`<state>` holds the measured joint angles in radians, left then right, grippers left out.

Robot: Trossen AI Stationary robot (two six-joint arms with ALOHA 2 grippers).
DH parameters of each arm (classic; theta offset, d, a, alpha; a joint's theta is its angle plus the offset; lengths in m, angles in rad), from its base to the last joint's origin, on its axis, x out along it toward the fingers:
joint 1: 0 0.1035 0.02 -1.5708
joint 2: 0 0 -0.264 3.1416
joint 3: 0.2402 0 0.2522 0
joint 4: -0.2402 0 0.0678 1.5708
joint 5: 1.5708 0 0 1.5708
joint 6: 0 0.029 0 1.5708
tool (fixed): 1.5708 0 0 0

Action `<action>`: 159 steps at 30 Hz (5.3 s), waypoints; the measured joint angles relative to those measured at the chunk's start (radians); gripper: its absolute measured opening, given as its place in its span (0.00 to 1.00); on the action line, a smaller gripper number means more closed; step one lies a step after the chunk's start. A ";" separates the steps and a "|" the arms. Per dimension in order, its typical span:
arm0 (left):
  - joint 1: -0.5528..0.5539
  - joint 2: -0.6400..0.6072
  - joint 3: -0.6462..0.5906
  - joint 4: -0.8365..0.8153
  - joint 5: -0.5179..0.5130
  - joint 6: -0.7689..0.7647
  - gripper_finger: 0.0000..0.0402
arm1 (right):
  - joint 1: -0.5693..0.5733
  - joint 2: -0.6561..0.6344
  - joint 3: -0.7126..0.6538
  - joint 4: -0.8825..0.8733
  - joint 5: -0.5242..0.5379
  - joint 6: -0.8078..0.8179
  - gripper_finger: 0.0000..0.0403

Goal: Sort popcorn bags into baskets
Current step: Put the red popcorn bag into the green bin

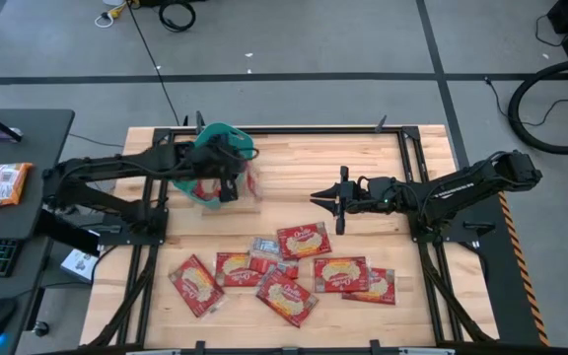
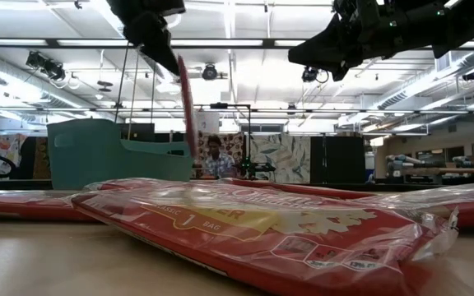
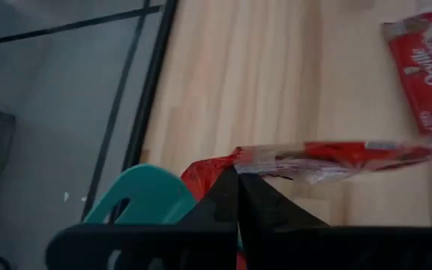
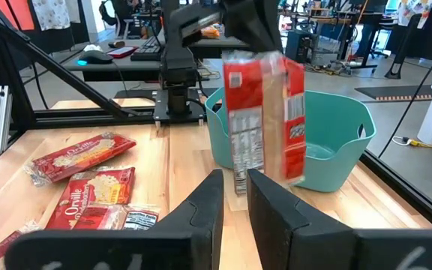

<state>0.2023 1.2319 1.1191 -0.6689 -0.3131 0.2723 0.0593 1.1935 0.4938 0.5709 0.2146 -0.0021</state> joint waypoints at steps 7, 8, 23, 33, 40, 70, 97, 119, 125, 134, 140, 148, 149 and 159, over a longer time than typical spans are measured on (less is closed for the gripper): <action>0.059 -0.099 0.000 -0.087 -0.050 -0.051 0.00 | 0.000 0.000 0.000 0.001 0.000 0.002 0.16; 0.067 -0.111 0.000 -0.095 -0.051 -0.061 0.00 | 0.000 0.000 0.000 0.001 0.000 0.002 0.16; 0.144 -0.178 0.001 -0.502 -0.127 -0.344 0.00 | 0.000 0.000 0.000 0.004 0.000 0.003 0.16; 0.143 -0.168 0.001 -0.620 0.022 -0.408 0.00 | 0.000 0.000 0.000 0.022 0.000 0.001 0.16; 0.150 -0.101 0.001 -0.726 0.064 -0.453 0.00 | 0.000 0.000 0.000 0.026 0.000 -0.006 0.16; 0.150 -0.052 0.068 -0.900 0.109 -0.420 0.00 | -0.002 0.000 0.000 0.027 0.000 -0.009 0.16; 0.168 0.130 0.068 -0.631 -0.086 -0.204 0.00 | -0.002 0.000 0.000 0.026 0.000 -0.009 0.16; 0.351 0.262 0.068 -0.376 -0.132 -0.035 0.00 | -0.002 0.000 0.000 0.025 -0.007 -0.009 0.16; 0.401 0.270 0.068 -0.343 -0.053 0.002 0.00 | -0.002 0.000 0.000 0.025 -0.008 -0.009 0.16; 0.402 0.352 0.067 -0.304 -0.032 0.028 0.04 | 0.000 0.000 0.000 0.024 -0.010 -0.009 0.16; 0.402 0.372 0.067 -0.277 -0.050 0.035 0.06 | 0.004 0.000 0.000 0.025 -0.010 -0.009 0.16; 0.365 0.336 0.067 -0.285 -0.007 0.065 0.18 | 0.003 0.000 0.000 0.020 -0.009 -0.009 0.16; 0.351 0.327 0.068 -0.283 0.028 0.073 0.19 | 0.003 0.000 0.000 0.020 -0.009 -0.009 0.16; 0.098 0.287 0.068 -0.186 0.037 0.212 0.20 | 0.003 0.000 0.000 0.026 -0.009 -0.009 0.16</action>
<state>0.3006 1.5193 1.1873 -0.8548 -0.2758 0.4841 0.0624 1.1938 0.4934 0.5964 0.2058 -0.0113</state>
